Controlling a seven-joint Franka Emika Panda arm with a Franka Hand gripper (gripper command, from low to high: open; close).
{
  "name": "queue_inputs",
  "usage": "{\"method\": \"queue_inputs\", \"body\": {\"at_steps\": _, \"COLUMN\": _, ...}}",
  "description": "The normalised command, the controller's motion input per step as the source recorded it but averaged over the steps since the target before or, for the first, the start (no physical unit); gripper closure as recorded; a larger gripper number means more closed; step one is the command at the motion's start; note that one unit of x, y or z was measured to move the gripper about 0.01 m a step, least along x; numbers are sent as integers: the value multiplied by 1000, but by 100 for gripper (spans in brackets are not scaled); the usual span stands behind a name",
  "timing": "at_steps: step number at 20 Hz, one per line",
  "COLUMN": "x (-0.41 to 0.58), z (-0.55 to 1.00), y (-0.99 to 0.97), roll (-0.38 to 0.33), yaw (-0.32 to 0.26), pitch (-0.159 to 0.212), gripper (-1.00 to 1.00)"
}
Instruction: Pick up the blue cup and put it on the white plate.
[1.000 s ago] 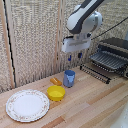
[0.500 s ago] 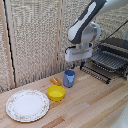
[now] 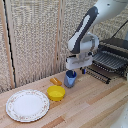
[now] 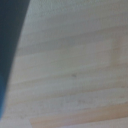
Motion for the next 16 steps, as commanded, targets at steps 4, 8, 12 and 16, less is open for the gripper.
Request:
{"method": "queue_inputs", "body": {"at_steps": 4, "x": 186, "z": -58, "y": -4, "roll": -27, "yaw": 28, "pitch": 2, "gripper": -100}}
{"method": "queue_inputs", "body": {"at_steps": 8, "x": 14, "z": -16, "y": 44, "roll": -3, "yaw": 28, "pitch": 16, "gripper": 100}}
{"method": "queue_inputs", "body": {"at_steps": 12, "x": 57, "z": -1, "y": 9, "roll": -8, "yaw": 27, "pitch": 0, "gripper": 100}}
{"method": "queue_inputs", "body": {"at_steps": 16, "x": 156, "z": -4, "y": 12, "roll": -31, "yaw": 28, "pitch": 0, "gripper": 100}}
